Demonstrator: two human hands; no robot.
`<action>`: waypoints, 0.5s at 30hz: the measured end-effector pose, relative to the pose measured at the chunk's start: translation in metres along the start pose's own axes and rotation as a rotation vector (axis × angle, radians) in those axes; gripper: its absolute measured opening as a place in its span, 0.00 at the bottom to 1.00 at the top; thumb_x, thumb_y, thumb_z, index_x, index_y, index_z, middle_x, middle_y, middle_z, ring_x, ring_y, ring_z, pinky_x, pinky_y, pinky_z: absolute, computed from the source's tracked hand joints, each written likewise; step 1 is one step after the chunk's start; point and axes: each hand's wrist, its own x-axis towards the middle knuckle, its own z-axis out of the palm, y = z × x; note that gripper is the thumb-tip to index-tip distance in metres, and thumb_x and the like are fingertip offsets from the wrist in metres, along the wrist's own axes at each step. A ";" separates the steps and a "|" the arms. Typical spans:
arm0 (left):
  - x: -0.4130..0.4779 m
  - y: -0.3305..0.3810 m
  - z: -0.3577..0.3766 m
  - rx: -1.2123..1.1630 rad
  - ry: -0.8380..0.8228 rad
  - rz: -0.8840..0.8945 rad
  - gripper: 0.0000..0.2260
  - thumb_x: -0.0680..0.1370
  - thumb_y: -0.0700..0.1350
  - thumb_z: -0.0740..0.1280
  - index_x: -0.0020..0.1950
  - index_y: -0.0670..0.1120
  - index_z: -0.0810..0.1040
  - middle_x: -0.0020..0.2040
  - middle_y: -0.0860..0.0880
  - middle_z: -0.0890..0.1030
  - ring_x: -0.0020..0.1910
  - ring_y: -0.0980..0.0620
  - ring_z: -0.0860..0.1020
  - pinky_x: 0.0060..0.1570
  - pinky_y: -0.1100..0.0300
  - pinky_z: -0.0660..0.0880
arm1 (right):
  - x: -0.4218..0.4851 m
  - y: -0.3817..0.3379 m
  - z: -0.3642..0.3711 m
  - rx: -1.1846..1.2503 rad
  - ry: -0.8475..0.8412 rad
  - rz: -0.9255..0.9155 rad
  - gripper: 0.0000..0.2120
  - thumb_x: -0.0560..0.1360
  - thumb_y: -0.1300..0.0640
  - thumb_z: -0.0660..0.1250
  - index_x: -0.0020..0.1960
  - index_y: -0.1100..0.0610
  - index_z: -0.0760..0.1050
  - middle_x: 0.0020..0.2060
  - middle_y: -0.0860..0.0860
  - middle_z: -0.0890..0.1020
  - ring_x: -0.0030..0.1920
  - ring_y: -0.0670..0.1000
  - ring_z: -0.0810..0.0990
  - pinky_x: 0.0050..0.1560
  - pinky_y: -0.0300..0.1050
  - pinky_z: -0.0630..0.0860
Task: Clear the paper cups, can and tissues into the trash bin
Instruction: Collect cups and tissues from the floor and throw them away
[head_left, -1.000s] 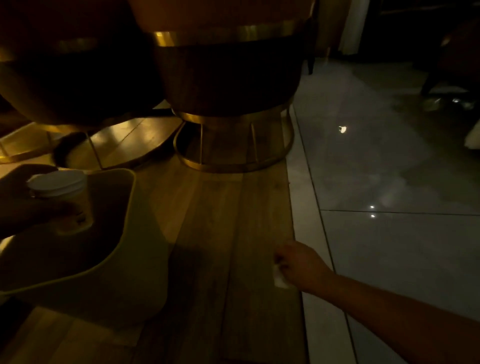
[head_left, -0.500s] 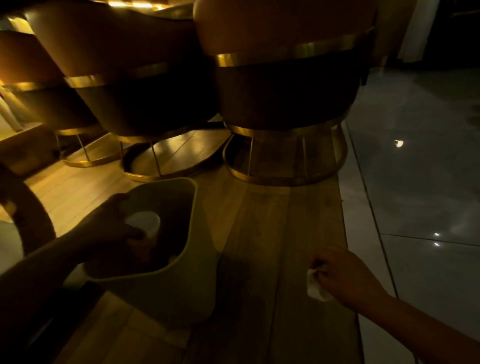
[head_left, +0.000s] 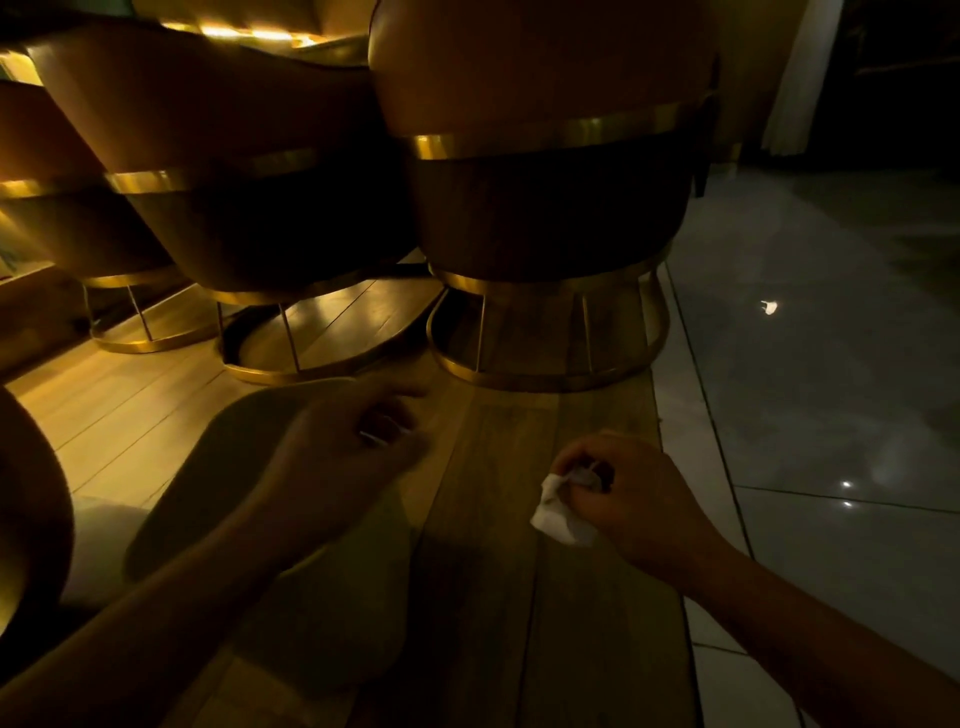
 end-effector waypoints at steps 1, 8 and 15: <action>0.002 0.004 0.010 -0.086 -0.101 -0.031 0.20 0.71 0.49 0.71 0.60 0.64 0.72 0.53 0.55 0.78 0.49 0.58 0.80 0.42 0.61 0.79 | 0.001 -0.006 -0.003 0.047 0.014 0.006 0.05 0.72 0.59 0.70 0.44 0.49 0.80 0.44 0.43 0.79 0.43 0.41 0.78 0.36 0.31 0.72; 0.003 0.008 0.060 -0.518 -0.405 -0.244 0.36 0.66 0.43 0.76 0.70 0.60 0.66 0.60 0.50 0.78 0.51 0.51 0.84 0.43 0.58 0.82 | -0.001 -0.028 -0.011 0.268 0.059 0.071 0.07 0.72 0.58 0.72 0.46 0.47 0.78 0.46 0.44 0.80 0.44 0.41 0.80 0.39 0.28 0.76; 0.002 -0.001 0.073 -0.408 -0.210 -0.203 0.11 0.72 0.38 0.73 0.53 0.47 0.82 0.46 0.50 0.86 0.43 0.50 0.85 0.42 0.56 0.82 | -0.003 -0.035 -0.002 0.355 -0.011 0.110 0.03 0.72 0.53 0.72 0.45 0.47 0.80 0.42 0.45 0.83 0.43 0.43 0.82 0.42 0.42 0.82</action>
